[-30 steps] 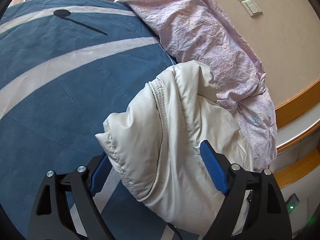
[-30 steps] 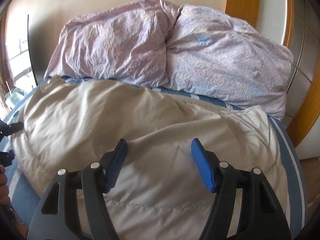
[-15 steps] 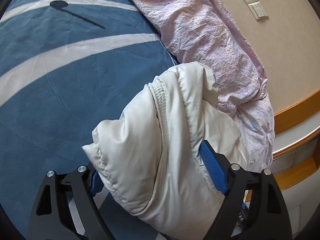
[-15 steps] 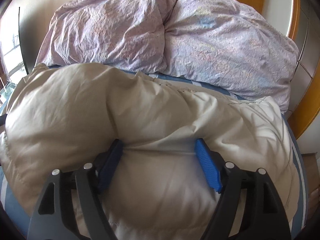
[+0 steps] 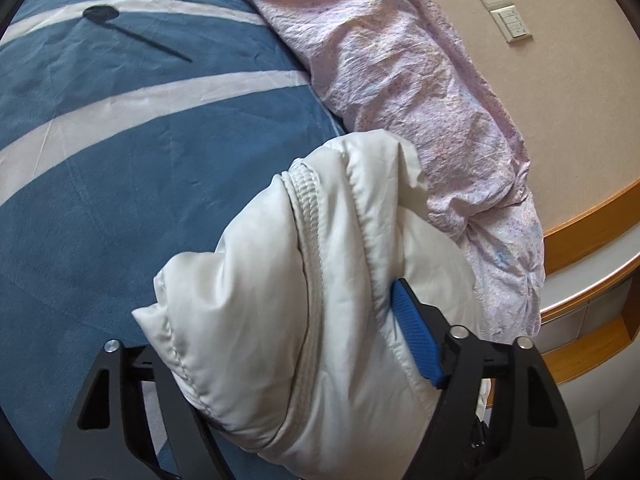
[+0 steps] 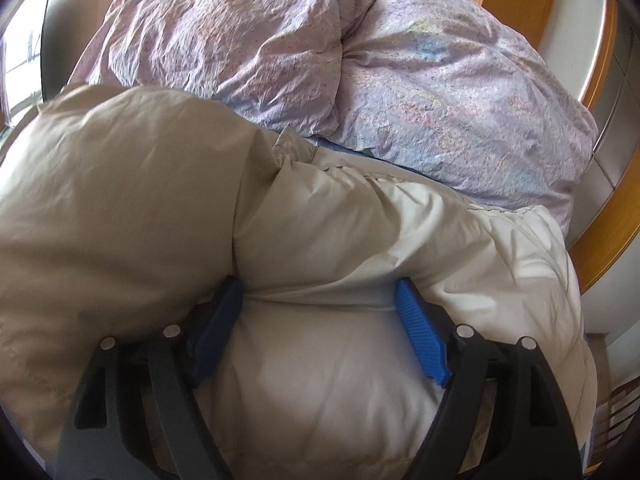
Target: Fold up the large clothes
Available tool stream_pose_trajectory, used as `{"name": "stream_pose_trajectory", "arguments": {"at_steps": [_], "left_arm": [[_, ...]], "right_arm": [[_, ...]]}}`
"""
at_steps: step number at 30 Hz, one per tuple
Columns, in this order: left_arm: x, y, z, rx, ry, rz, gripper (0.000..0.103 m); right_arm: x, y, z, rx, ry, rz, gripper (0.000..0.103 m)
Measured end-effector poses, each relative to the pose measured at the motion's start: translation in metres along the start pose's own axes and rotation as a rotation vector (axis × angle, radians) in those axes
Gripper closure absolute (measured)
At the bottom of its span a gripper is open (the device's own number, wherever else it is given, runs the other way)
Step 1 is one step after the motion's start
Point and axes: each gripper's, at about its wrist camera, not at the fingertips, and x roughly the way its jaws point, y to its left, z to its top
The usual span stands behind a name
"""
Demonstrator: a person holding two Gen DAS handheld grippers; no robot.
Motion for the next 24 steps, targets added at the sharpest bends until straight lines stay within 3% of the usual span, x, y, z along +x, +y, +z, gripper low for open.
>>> {"name": "stream_pose_trajectory", "arguments": {"at_steps": [12, 15, 24], "left_arm": [[0.001, -0.011, -0.002, 0.026, -0.011, 0.037, 0.031], [-0.005, -0.023, -0.003, 0.066, -0.043, 0.026, 0.041], [-0.034, -0.090, -0.015, 0.246, -0.151, -0.133, 0.061]], "right_arm": [[0.003, 0.010, -0.004, -0.039, -0.016, -0.044, 0.023], [0.004, 0.011, -0.005, -0.045, -0.021, -0.052, 0.023], [0.005, 0.008, -0.005, -0.048, -0.018, -0.030, 0.024]]}}
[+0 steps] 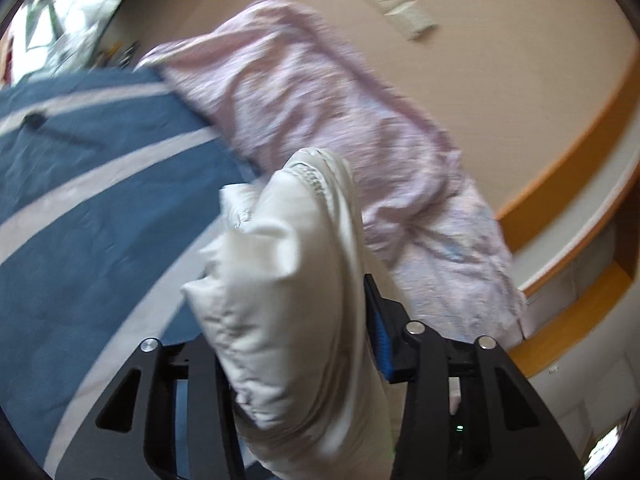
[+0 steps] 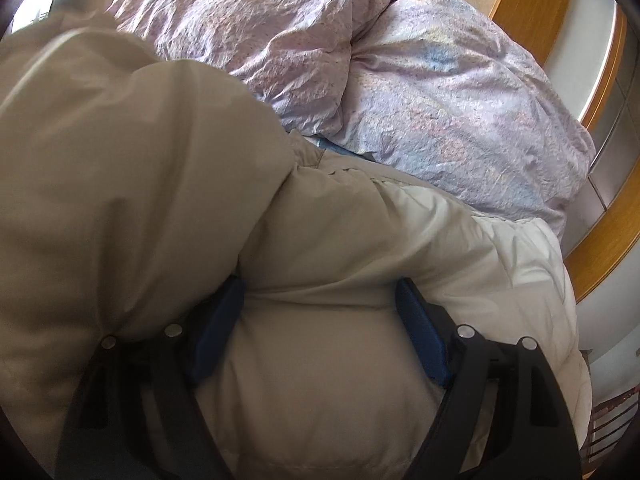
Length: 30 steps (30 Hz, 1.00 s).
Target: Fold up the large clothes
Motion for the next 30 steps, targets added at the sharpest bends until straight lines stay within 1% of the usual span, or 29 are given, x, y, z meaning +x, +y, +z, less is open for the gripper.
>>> {"name": "stream_pose_trajectory", "arguments": {"at_steps": [4, 6, 7, 10, 12, 14, 15, 17, 18, 19, 21, 24, 25, 27, 28, 30], "left_arm": [[-0.007, -0.045, -0.005, 0.116, -0.043, -0.082, 0.063], [-0.010, -0.064, -0.008, 0.153, -0.059, -0.113, 0.063], [-0.010, -0.069, -0.008, 0.161, -0.062, -0.123, 0.063], [-0.012, -0.086, -0.012, 0.197, -0.067, -0.148, 0.064], [-0.012, -0.095, -0.017, 0.224, -0.072, -0.153, 0.064], [-0.011, -0.103, -0.020, 0.241, -0.074, -0.163, 0.064], [-0.010, -0.108, -0.023, 0.254, -0.077, -0.171, 0.064], [-0.008, -0.119, -0.030, 0.279, -0.078, -0.189, 0.064], [-0.005, -0.127, -0.035, 0.296, -0.078, -0.200, 0.064], [-0.002, -0.135, -0.040, 0.312, -0.072, -0.217, 0.064], [0.004, -0.151, -0.051, 0.349, -0.061, -0.247, 0.064], [0.013, -0.180, -0.074, 0.426, -0.035, -0.300, 0.064], [0.015, -0.190, -0.084, 0.461, -0.025, -0.322, 0.064], [0.021, -0.206, -0.101, 0.520, -0.003, -0.353, 0.064], [0.025, -0.215, -0.112, 0.550, 0.016, -0.370, 0.064], [0.034, -0.229, -0.133, 0.605, 0.057, -0.395, 0.064]], "right_arm": [[-0.001, -0.012, 0.001, 0.029, -0.004, 0.064, 0.024], [-0.008, -0.026, -0.001, 0.053, -0.016, 0.111, 0.024], [-0.014, -0.034, -0.003, 0.062, -0.024, 0.124, 0.026], [-0.040, -0.058, -0.012, 0.096, -0.082, 0.114, 0.026], [-0.058, -0.081, -0.021, 0.133, -0.113, 0.090, 0.026], [-0.060, -0.099, -0.029, 0.168, -0.091, 0.062, 0.025], [-0.053, -0.107, -0.034, 0.183, -0.054, 0.055, 0.025], [-0.033, -0.109, -0.040, 0.182, 0.025, 0.073, 0.023], [-0.022, -0.108, -0.043, 0.185, 0.037, 0.096, 0.023], [-0.019, -0.108, -0.043, 0.190, 0.024, 0.106, 0.020], [-0.016, -0.115, -0.043, 0.215, 0.012, 0.156, 0.020], [-0.026, -0.138, -0.050, 0.298, -0.009, 0.239, 0.023], [-0.033, -0.147, -0.055, 0.318, -0.025, 0.243, 0.023], [-0.048, -0.164, -0.064, 0.338, -0.062, 0.218, 0.023], [-0.058, -0.178, -0.073, 0.357, -0.085, 0.180, 0.023], [-0.069, -0.199, -0.087, 0.395, -0.100, 0.141, 0.023]]}}
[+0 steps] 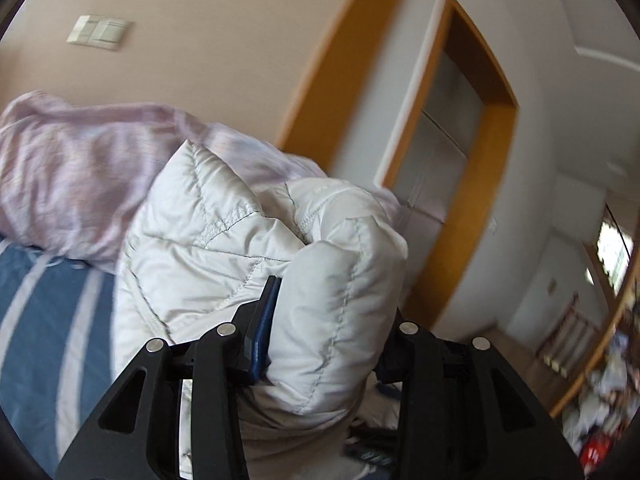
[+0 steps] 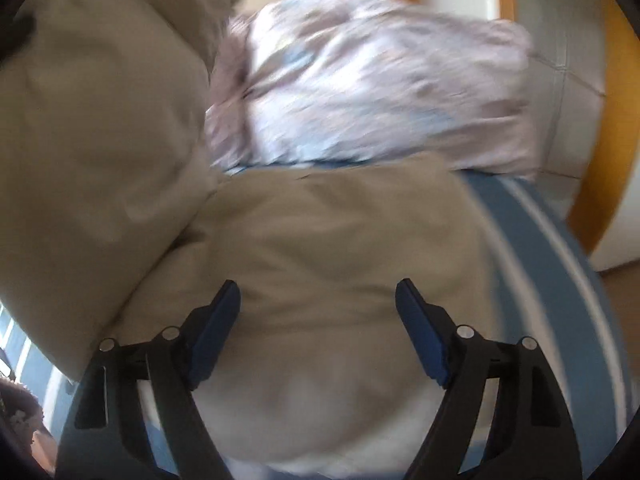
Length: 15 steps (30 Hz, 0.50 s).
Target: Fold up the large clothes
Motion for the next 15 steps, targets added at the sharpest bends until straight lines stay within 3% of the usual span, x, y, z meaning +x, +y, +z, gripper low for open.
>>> {"name": "stream_pose_trajectory", "arguments": {"at_steps": [4, 8, 11, 15], "left_arm": [[0.026, -0.026, -0.021, 0.086, 0.072, -0.048, 0.064], [0.048, -0.056, -0.049, 0.225, 0.148, -0.074, 0.064], [0.062, -0.076, -0.070, 0.339, 0.212, -0.092, 0.064], [0.075, -0.096, -0.096, 0.461, 0.269, -0.096, 0.063]], "right_arm": [[-0.016, -0.063, -0.008, 0.104, 0.003, -0.132, 0.022], [-0.026, -0.115, -0.010, 0.239, 0.013, -0.181, 0.022], [-0.037, -0.142, -0.002, 0.322, -0.011, -0.138, 0.022], [-0.053, -0.154, 0.017, 0.379, -0.056, 0.035, 0.022]]}}
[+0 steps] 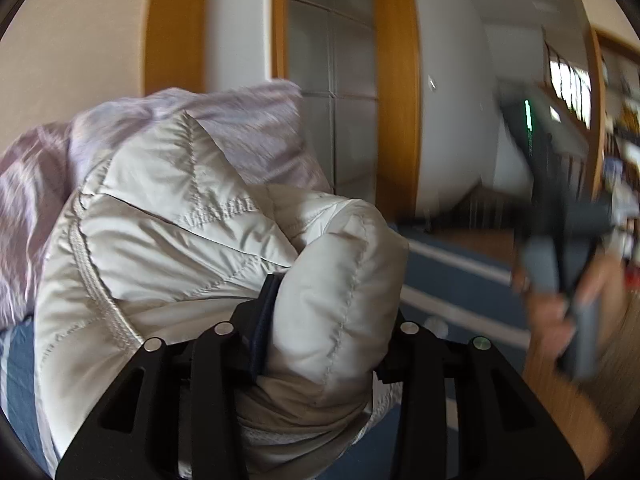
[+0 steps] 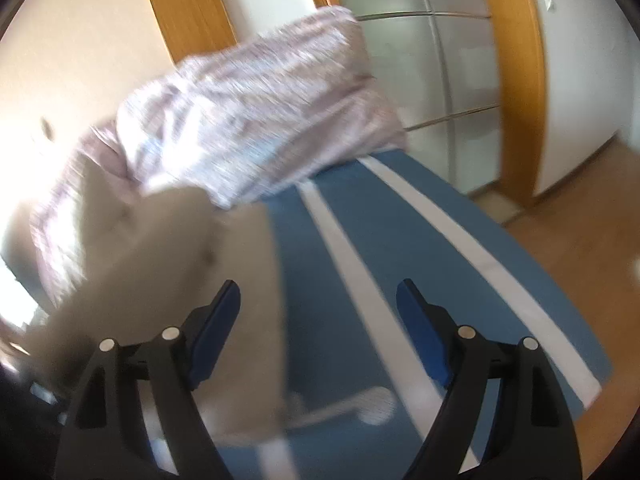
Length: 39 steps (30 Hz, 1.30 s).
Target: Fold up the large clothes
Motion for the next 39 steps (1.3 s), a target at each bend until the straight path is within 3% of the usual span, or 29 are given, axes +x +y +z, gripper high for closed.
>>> {"name": "stream_pose_trajectory", "arguments": {"at_steps": [3, 7, 12, 17, 20, 25, 28, 30, 33, 36, 39], "left_arm": [[0.008, -0.018, -0.008, 0.066, 0.025, 0.007, 0.059], [0.018, -0.035, -0.018, 0.159, 0.058, 0.016, 0.057], [0.030, -0.052, -0.027, 0.238, 0.099, 0.017, 0.057], [0.037, -0.059, -0.035, 0.302, 0.128, 0.024, 0.056], [0.041, -0.063, -0.039, 0.336, 0.138, 0.033, 0.056], [0.051, -0.064, -0.041, 0.400, 0.149, 0.055, 0.054], [0.047, -0.073, -0.046, 0.452, 0.143, 0.085, 0.053], [0.037, -0.074, -0.044, 0.467, 0.141, 0.084, 0.053], [-0.004, -0.056, -0.033, 0.419, 0.109, 0.051, 0.052], [-0.045, -0.026, -0.020, 0.314, 0.091, 0.022, 0.042], [-0.077, 0.016, 0.000, 0.197, 0.039, 0.062, 0.039]], "right_arm": [[0.001, 0.016, 0.026, 0.004, 0.046, 0.211, 0.022], [0.012, 0.062, 0.041, -0.090, 0.167, 0.342, 0.022], [0.045, 0.107, 0.044, -0.209, 0.274, 0.296, 0.022], [0.071, 0.106, 0.041, -0.194, 0.348, 0.274, 0.026], [0.079, 0.101, 0.037, -0.166, 0.395, 0.310, 0.034], [0.083, 0.102, 0.029, -0.205, 0.414, 0.298, 0.038], [0.086, 0.098, 0.024, -0.191, 0.420, 0.311, 0.071], [0.084, 0.095, 0.025, -0.175, 0.414, 0.336, 0.081], [0.079, 0.098, 0.026, -0.195, 0.387, 0.330, 0.085], [0.080, 0.101, 0.027, -0.196, 0.372, 0.324, 0.086], [0.080, 0.100, 0.026, -0.194, 0.358, 0.304, 0.086]]}}
